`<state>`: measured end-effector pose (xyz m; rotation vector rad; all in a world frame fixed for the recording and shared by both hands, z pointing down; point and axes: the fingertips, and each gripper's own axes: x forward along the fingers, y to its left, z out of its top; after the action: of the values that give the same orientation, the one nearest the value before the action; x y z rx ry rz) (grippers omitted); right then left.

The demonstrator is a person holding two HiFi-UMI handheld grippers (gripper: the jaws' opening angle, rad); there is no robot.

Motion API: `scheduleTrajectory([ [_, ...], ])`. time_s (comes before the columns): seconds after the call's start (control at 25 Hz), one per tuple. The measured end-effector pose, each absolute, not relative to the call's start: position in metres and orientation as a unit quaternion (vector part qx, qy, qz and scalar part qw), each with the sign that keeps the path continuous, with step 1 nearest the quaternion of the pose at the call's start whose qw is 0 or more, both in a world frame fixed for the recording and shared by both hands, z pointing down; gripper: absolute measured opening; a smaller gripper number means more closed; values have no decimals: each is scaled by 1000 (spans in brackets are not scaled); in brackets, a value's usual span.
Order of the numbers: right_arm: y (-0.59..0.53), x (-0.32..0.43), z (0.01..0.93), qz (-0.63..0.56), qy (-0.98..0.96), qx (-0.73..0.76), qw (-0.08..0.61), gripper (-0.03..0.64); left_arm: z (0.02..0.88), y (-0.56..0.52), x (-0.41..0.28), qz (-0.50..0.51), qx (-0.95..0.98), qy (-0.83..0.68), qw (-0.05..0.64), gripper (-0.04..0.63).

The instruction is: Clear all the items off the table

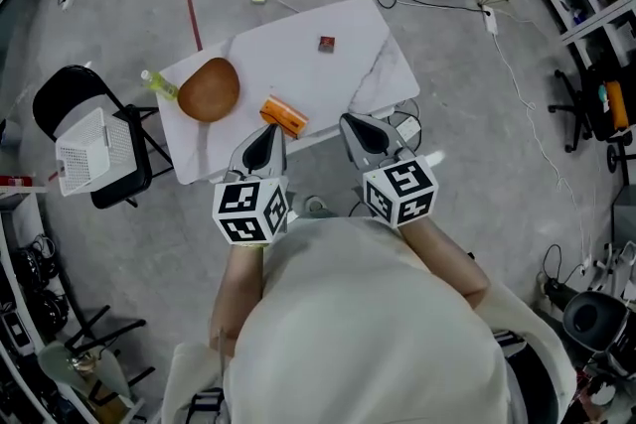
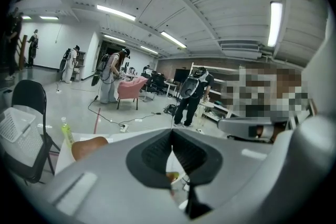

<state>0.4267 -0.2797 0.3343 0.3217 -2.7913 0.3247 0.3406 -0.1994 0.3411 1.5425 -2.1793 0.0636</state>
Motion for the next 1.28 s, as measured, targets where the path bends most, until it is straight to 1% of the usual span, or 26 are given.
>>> scheduleTrajectory([
  [0.52, -300, 404, 344, 119, -969, 130, 171, -2, 354, -203, 310, 19, 547, -797, 254, 9],
  [0.88, -346, 380, 353, 106, -969, 129, 182, -2, 363, -238, 285, 22, 538, -803, 256, 9],
  [1.28, -392, 337, 374, 93, -968, 82, 217, -2, 378, -281, 244, 16, 510, -818, 266, 9],
])
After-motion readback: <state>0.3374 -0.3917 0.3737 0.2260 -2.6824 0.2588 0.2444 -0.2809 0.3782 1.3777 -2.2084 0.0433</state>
